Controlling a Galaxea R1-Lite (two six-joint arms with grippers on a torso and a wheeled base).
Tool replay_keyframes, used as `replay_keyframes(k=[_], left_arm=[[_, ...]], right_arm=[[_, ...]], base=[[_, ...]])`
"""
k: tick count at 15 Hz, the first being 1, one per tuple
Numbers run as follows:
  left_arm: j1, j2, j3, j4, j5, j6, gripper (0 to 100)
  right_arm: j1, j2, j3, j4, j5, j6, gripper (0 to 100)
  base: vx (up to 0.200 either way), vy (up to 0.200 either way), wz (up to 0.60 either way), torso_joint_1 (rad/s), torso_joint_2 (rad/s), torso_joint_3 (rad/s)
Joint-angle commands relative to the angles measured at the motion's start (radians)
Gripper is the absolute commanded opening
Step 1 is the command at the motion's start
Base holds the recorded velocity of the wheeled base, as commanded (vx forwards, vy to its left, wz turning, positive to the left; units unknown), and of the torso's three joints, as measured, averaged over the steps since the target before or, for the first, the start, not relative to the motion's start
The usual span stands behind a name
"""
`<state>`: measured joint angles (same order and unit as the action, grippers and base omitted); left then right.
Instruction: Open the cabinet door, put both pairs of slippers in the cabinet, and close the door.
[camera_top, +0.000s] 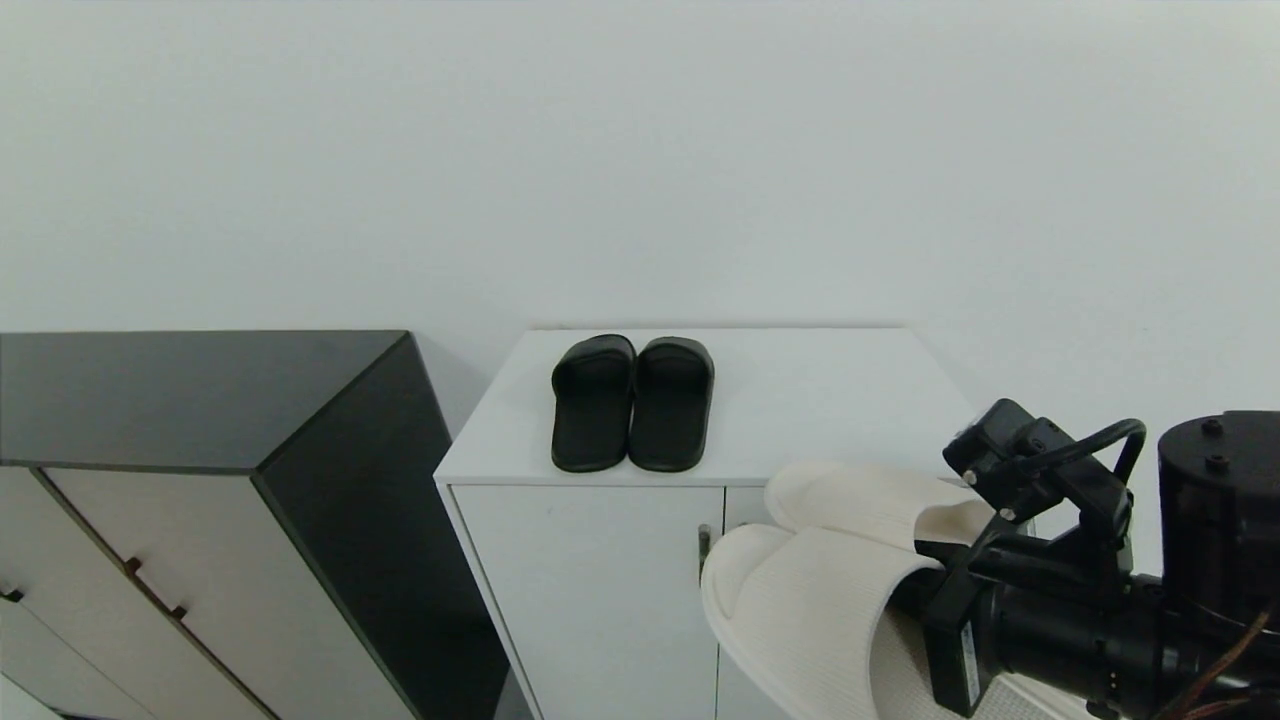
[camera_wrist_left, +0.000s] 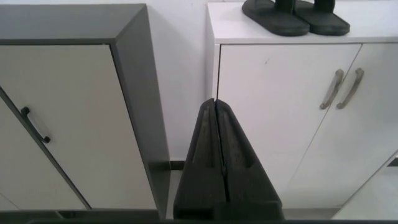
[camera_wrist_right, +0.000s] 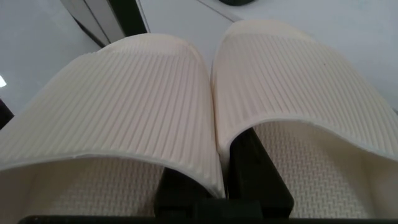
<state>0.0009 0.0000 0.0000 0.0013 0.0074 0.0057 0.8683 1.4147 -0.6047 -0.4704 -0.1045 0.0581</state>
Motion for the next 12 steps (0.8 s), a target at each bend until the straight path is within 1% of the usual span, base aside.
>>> replay_keyframes(k=[1,2,12], left_arm=[[0.001,0.002,0.000,0.000,0.000,0.000,0],[0.001,0.000,0.000,0.000,0.000,-0.001,0],[0.001,0.002,0.000,0.000,0.000,-0.001,0]], right_arm=[[0.000,0.000,0.005,-0.001,0.000,0.000,0],[0.000,0.000,0.005,-0.002,0.000,0.000,0],[0.006,0.001,0.009,-0.001,0.000,-0.001,0]], base=[[0.000,-0.200,0.00,0.002,0.00,0.002],[0.000,-0.200,0.00,0.017,0.01,0.002],[0.000,0.000,0.00,0.000,0.00,0.000]])
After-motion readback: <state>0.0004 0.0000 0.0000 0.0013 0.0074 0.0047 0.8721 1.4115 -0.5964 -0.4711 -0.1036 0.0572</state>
